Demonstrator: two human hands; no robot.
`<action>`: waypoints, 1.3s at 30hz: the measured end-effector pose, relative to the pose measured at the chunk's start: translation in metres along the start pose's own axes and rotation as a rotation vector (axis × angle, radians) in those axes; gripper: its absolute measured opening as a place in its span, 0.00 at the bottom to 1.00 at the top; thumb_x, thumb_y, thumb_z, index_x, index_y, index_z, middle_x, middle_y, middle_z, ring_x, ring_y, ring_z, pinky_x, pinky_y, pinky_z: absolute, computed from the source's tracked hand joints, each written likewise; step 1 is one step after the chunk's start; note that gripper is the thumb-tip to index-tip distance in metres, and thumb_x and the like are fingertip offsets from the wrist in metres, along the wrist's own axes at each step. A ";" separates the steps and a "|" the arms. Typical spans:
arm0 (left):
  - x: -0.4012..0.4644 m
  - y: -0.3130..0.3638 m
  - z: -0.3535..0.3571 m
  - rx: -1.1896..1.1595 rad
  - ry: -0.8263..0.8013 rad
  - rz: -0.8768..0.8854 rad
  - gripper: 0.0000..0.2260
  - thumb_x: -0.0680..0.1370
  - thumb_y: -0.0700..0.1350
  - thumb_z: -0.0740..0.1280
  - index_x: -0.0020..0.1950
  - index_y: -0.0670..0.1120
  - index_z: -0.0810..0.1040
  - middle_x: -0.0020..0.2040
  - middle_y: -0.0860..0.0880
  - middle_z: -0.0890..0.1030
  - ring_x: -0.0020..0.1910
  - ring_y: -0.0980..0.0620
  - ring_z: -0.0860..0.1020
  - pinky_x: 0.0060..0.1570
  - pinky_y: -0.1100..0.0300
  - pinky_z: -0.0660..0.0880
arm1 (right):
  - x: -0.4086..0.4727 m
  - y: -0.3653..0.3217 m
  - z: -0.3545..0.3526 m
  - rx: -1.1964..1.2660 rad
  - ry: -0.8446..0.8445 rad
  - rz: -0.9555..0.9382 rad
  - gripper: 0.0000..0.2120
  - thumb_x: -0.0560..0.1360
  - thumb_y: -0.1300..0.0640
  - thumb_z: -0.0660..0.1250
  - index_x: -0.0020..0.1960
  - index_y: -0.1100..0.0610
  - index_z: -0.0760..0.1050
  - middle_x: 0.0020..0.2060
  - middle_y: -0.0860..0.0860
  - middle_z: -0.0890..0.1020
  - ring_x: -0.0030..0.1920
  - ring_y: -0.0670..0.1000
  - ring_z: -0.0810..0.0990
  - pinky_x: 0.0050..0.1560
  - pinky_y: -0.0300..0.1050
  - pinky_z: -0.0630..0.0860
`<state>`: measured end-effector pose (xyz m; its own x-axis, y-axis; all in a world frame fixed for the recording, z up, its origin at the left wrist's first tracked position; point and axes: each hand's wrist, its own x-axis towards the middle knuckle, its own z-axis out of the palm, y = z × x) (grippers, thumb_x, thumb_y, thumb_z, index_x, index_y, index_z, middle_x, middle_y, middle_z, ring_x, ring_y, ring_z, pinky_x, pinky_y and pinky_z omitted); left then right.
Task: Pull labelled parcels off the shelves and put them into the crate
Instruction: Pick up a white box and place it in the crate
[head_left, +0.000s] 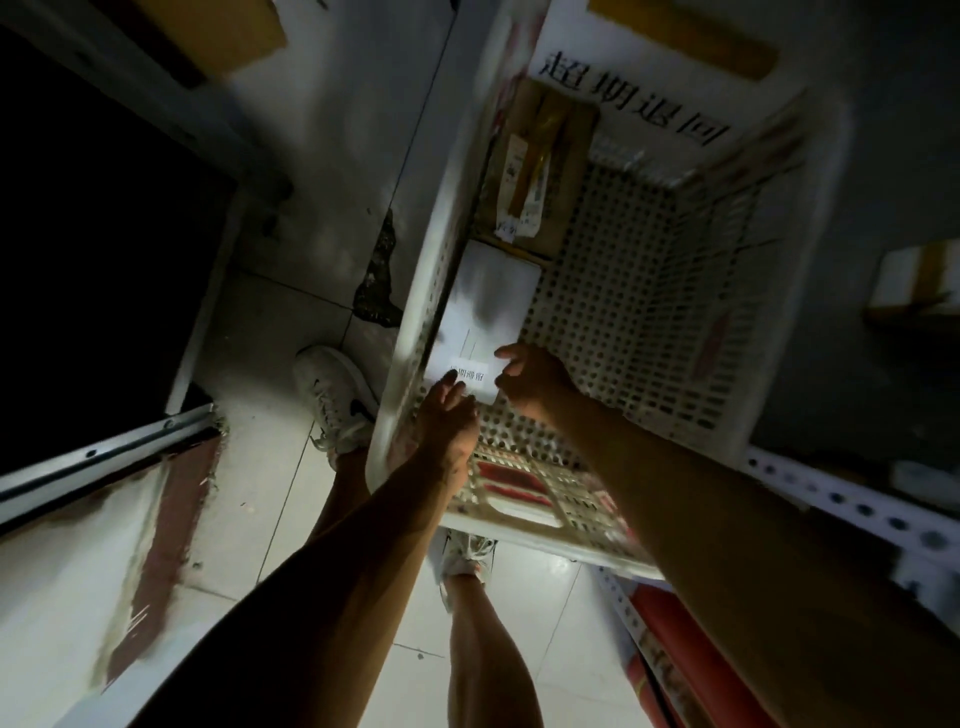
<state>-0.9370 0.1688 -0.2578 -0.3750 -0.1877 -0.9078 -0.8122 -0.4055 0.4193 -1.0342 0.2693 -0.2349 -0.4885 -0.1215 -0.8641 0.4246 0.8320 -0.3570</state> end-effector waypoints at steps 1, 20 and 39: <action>-0.018 0.017 0.004 -0.055 0.033 0.022 0.19 0.83 0.35 0.60 0.74 0.42 0.69 0.67 0.44 0.76 0.67 0.44 0.75 0.69 0.49 0.71 | -0.013 -0.008 -0.006 -0.016 0.004 -0.017 0.19 0.80 0.61 0.66 0.70 0.53 0.74 0.60 0.54 0.80 0.58 0.52 0.80 0.56 0.42 0.79; -0.189 -0.016 -0.125 0.820 0.534 0.389 0.19 0.78 0.40 0.65 0.68 0.49 0.75 0.63 0.49 0.77 0.62 0.48 0.73 0.58 0.54 0.72 | -0.162 -0.107 0.085 -1.371 0.032 -0.571 0.21 0.79 0.55 0.64 0.71 0.55 0.69 0.67 0.55 0.74 0.68 0.58 0.70 0.64 0.54 0.68; -0.332 -0.290 -0.331 0.174 0.890 -0.183 0.25 0.74 0.34 0.65 0.68 0.53 0.74 0.65 0.47 0.75 0.64 0.46 0.72 0.60 0.54 0.70 | -0.328 -0.098 0.434 -2.083 -0.204 -1.154 0.18 0.77 0.53 0.66 0.66 0.54 0.73 0.63 0.55 0.77 0.65 0.59 0.74 0.63 0.53 0.71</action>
<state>-0.4291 0.0529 -0.0784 0.1891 -0.7816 -0.5945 -0.9075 -0.3703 0.1982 -0.5850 -0.0069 -0.0703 0.2289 -0.6638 -0.7120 -0.9283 -0.3691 0.0457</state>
